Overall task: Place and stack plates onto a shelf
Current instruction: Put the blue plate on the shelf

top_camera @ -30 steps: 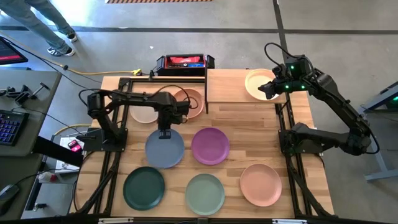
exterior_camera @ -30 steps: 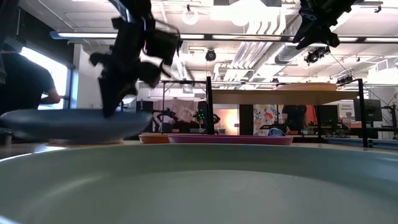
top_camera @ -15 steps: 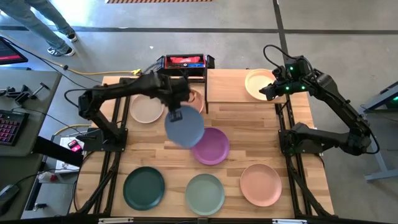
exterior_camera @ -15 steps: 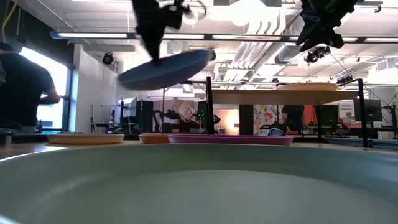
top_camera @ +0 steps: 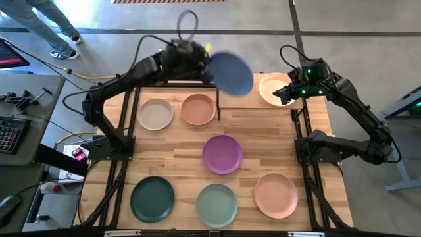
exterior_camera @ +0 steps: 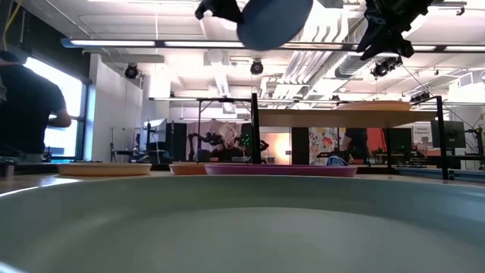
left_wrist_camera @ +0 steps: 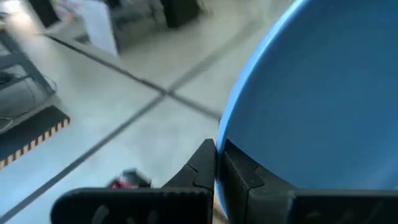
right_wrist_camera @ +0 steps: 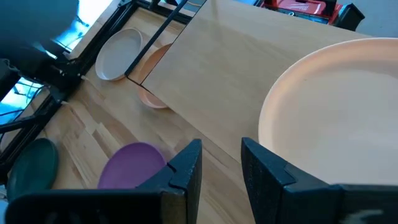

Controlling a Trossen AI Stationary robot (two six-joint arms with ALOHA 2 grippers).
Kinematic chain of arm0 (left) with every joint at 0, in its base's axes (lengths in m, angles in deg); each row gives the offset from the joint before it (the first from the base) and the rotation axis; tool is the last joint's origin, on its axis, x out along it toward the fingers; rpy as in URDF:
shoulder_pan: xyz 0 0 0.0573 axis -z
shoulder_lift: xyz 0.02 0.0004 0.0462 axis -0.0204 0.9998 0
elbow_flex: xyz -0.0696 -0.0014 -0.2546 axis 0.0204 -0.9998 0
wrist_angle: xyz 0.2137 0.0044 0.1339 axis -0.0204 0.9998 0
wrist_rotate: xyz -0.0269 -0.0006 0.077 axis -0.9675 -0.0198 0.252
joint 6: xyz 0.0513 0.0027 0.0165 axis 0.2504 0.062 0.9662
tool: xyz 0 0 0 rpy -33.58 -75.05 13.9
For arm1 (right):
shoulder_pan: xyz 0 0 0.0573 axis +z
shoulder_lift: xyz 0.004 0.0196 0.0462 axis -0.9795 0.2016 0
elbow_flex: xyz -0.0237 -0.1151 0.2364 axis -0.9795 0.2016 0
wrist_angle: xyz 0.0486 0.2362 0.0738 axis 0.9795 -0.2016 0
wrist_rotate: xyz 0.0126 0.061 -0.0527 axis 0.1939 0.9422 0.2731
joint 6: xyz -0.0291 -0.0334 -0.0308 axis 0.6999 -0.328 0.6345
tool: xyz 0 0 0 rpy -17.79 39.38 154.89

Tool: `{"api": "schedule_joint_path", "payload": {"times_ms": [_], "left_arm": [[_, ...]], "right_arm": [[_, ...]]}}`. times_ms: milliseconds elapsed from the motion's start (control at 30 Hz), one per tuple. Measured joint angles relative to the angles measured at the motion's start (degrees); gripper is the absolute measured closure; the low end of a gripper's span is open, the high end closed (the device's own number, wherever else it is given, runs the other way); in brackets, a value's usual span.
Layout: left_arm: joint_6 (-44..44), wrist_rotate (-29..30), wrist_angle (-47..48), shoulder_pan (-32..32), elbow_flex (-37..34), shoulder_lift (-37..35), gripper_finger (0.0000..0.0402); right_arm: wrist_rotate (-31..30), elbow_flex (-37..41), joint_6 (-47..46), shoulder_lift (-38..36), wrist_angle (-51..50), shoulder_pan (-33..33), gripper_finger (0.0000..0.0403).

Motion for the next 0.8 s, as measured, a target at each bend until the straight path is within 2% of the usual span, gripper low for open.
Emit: {"api": "schedule_joint_path", "payload": {"times_ms": [200,300,400,800], "left_arm": [[-4.7,-0.8,-10.2,-3.4,0.0,0.4,0.0401],[-7.7,-3.4,-13.1,-4.4,0.1,0.8,0.0401],[-9.9,-5.1,-14.4,-5.0,0.1,1.4,0.0401],[-17.3,-3.8,-11.0,-5.5,0.0,7.5,0.0401]], "right_arm": [[0.0,0.0,0.0,0.0,0.1,0.0,0.0311],[0.0,0.0,0.0,0.0,0.8,0.0,0.0311],[0.0,0.0,-0.3,-0.1,2.6,0.0,0.0311],[0.3,0.0,-4.0,-5.9,12.5,0.0,0.0311]]}}
